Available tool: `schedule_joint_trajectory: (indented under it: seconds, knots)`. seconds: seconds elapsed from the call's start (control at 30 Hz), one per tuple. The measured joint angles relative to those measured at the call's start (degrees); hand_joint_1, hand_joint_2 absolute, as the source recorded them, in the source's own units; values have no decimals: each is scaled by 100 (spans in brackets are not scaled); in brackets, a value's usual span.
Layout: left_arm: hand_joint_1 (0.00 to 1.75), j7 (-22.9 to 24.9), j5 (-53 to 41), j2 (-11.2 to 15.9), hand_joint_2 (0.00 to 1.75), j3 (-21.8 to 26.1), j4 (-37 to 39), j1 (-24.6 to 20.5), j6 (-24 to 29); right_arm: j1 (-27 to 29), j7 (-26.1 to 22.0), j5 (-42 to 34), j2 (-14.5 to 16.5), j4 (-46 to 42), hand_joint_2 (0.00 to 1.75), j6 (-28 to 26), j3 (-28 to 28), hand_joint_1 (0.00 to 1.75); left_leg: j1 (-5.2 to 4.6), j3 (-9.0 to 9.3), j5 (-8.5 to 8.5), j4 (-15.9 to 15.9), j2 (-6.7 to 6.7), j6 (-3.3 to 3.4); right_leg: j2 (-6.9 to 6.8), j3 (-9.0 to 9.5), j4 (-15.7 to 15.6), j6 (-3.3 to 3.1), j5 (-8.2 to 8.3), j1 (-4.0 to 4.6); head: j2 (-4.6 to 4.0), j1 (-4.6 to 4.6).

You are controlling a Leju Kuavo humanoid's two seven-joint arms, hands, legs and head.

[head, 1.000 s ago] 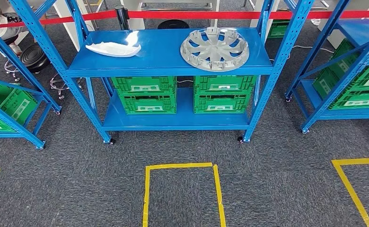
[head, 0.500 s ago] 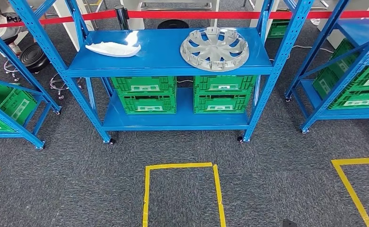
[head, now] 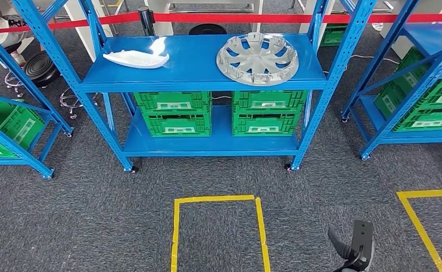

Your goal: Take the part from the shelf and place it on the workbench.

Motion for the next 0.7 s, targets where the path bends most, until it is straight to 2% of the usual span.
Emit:
schedule_joint_trajectory:
  seconds: [0.13, 0.27, 0.53, 0.67, 0.7]
  knots:
    - [0, 8, -19, 0, 175, 0, 20, -3, -4, 57, -50, -227, -15, -570, 175, -157, 450, 0, 0, -1, 0, 2, 0, 0, 0, 0, 0, 0, 0, 0, 0, 0]
    - [0, 13, -61, 0, 175, 0, 32, -6, -16, 164, -68, -288, -13, -1223, 0, -309, 908, 0, 0, -1, 0, 2, 1, 0, 1, 0, 0, 0, 0, 0, 0, 0]
    - [0, 52, -169, -5, 175, 0, 44, -41, -76, 444, -64, -74, 14, -2633, 0, -673, 1844, 0, 0, -2, 1, 4, 6, 2, 10, -1, 1, 4, 3, 0, 0, -1]
    - [0, 85, -244, -16, 0, 0, 54, -96, -120, 604, -50, 177, 41, -3426, 0, -878, 2331, 0, 0, -2, 1, 4, 6, 2, 11, 0, 1, 5, 4, 0, 0, 0]
    - [0, 95, -261, -19, 0, 0, 57, -107, -129, 643, -42, 248, 48, -3629, 0, -934, 2451, 0, 0, -2, 1, 4, 6, 2, 11, 0, 1, 5, 4, 0, 0, 0]
